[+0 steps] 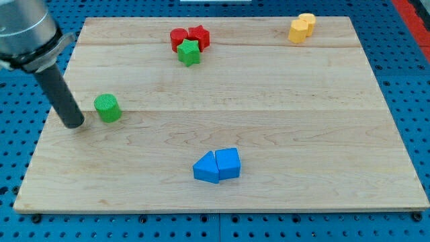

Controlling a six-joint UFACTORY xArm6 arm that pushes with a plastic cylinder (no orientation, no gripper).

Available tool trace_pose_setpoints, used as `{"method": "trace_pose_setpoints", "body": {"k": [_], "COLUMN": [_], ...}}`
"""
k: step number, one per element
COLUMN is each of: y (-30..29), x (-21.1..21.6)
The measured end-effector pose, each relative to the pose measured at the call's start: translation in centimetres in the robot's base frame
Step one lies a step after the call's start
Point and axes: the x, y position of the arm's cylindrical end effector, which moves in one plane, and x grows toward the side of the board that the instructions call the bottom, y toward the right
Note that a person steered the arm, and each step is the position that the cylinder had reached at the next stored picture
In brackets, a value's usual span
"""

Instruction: Place the green circle to the left of the green star

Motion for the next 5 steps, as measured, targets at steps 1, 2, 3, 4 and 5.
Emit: {"method": "trace_pose_setpoints", "body": {"k": [1, 2, 3, 4, 5], "y": [2.3, 4.8, 7.7, 7.2, 9.1], "x": [-1.3, -6.1, -9.4, -7.8, -4.5]}}
